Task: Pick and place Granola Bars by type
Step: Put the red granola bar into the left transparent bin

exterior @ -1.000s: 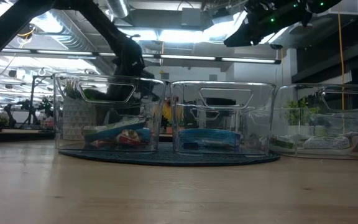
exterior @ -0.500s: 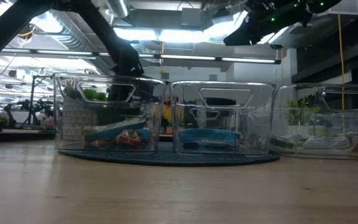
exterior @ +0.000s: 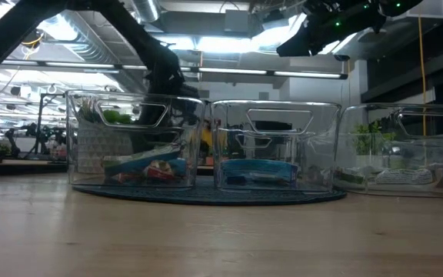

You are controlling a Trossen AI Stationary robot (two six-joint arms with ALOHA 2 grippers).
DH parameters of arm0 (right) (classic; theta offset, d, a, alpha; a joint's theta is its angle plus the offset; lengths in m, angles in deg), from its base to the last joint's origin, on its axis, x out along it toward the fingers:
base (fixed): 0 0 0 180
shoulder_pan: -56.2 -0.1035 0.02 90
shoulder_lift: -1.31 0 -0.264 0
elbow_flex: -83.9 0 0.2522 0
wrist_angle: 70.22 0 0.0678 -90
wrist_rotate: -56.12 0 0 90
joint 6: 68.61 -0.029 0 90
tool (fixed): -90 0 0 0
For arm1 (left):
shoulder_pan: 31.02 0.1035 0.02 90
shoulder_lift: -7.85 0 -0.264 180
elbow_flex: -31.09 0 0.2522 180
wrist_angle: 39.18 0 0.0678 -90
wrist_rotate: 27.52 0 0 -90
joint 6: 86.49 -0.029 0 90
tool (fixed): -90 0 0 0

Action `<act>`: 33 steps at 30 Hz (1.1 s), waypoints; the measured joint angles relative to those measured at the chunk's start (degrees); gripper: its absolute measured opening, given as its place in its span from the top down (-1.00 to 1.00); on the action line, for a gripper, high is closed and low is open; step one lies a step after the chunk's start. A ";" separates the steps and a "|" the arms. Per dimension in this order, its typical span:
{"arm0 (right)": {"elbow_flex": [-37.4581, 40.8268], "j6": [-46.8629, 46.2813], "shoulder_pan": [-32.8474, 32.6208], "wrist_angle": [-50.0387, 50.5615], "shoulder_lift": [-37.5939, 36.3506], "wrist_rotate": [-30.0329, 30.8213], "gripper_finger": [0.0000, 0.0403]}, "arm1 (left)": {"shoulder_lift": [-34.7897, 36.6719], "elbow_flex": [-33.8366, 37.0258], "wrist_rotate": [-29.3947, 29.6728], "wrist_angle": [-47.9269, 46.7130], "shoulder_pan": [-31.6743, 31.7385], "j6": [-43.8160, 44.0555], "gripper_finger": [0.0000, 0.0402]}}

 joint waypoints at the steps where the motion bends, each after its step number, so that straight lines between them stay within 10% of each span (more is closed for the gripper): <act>1: 0.00 0.00 0.00 -0.02 0.00 -0.02 -0.18 | 0.00 -0.86 -0.03 -0.58 -0.20 0.61 0.93; 33: 0.00 -0.15 -0.02 1.25 0.00 -0.02 -0.18 | 0.00 -51.87 -28.76 -20.82 -6.34 17.82 0.97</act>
